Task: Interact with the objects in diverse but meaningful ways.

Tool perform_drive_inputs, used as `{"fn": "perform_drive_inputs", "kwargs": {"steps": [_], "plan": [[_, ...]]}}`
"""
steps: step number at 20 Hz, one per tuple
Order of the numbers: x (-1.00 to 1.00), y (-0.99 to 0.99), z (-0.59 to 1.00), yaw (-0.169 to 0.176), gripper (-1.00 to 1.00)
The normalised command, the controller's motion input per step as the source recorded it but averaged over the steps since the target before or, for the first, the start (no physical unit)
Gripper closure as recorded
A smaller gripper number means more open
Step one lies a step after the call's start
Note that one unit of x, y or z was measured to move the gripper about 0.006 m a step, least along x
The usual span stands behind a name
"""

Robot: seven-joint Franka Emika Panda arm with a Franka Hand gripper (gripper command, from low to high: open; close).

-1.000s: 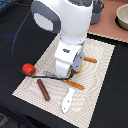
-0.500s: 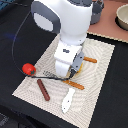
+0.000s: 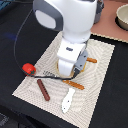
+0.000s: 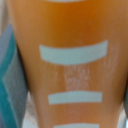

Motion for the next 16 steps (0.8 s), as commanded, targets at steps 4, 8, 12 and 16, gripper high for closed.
{"fn": "perform_drive_inputs", "kwargs": {"steps": [4, 8, 12, 16], "plan": [[-0.37, 0.64, 0.35, 0.072, 1.0], [-0.64, 0.56, -0.18, 0.101, 1.0], [-0.84, 0.51, -0.35, 0.077, 1.0], [-0.83, 0.52, -0.37, 0.072, 1.0]]}}
